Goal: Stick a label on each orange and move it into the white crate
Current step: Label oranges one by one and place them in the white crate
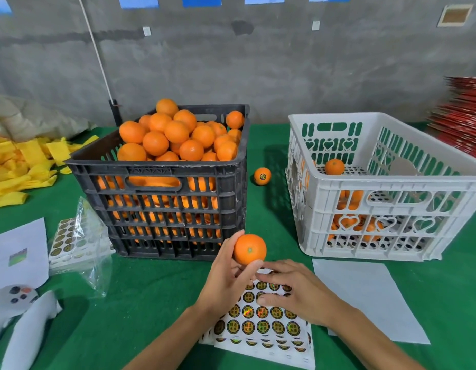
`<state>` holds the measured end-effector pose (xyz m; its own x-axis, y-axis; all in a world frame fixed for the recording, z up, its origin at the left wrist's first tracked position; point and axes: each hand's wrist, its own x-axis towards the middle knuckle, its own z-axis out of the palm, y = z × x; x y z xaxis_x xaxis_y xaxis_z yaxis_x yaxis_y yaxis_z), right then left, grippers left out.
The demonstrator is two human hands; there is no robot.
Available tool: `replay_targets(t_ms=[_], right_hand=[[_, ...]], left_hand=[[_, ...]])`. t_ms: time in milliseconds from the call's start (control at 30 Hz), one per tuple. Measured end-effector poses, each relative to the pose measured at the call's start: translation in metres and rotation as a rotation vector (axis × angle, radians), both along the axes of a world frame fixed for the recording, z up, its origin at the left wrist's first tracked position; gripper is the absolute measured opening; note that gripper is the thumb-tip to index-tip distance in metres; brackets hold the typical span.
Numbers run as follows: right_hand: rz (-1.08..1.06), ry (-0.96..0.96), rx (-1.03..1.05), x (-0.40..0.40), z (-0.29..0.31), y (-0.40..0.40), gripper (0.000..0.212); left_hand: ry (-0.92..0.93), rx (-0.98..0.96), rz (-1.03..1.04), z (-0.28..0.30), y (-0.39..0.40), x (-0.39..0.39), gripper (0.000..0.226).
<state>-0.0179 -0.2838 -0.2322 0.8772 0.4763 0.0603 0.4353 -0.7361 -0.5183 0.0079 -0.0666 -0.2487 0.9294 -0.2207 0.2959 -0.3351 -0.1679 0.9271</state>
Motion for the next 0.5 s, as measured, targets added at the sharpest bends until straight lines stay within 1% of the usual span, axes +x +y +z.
replay_targets(t_ms=[167, 367, 433, 500], right_hand=[[-0.028, -0.090, 0.040, -0.0001, -0.0001, 0.0041, 0.047], [-0.009, -0.174, 0.055, -0.0011, -0.0010, 0.0046, 0.031], [-0.033, -0.155, 0.131, -0.0022, -0.0008, 0.0059, 0.025], [-0.083, -0.091, 0.253, -0.0022, 0.0007, 0.0063, 0.018]], left_hand=[[0.007, 0.001, 0.013, -0.0025, 0.0001, 0.0003, 0.073], [0.003, 0.039, 0.014, -0.0036, -0.0009, 0.0009, 0.070], [0.007, 0.064, 0.016, -0.0028, -0.0005, 0.0013, 0.071], [0.017, 0.087, 0.014, -0.0015, -0.0003, 0.0011, 0.072]])
